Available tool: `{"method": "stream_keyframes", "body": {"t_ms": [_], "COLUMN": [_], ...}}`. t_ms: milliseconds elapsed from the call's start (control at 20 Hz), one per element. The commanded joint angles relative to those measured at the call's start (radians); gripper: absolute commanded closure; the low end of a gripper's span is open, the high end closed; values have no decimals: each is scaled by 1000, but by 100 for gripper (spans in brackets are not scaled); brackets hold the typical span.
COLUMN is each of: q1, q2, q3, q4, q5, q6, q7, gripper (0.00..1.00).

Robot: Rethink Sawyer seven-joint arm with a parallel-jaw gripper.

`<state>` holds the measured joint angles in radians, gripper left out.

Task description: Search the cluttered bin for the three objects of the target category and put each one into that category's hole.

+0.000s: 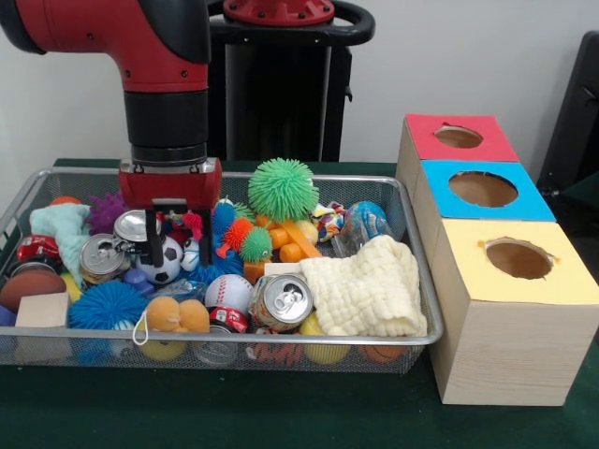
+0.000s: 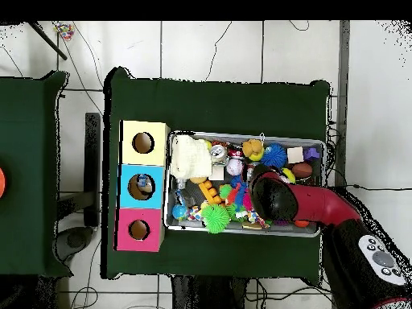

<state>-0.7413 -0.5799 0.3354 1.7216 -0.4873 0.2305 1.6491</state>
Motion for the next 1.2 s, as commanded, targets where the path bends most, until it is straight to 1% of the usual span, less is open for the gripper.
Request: {"method": "stream_keyframes", "body": {"t_ms": [50,400,600,800,900,1000,1200], "q1": [-6,28,58,85,94,103,107], "q2": [19,47,64,80,117,172,264], "q3": [-16,-36,-45,-61,-70,-83,-104], "q4": [24,-21,-85,-124,-155,-192,-215], "q5": [-6,10,40,64,64,57,40], "q6": [10,22,69,94,77,46,-18], "q7": [87,105,109,115,115,116,124], "gripper": [0,0,0,0,0,0,0]}}
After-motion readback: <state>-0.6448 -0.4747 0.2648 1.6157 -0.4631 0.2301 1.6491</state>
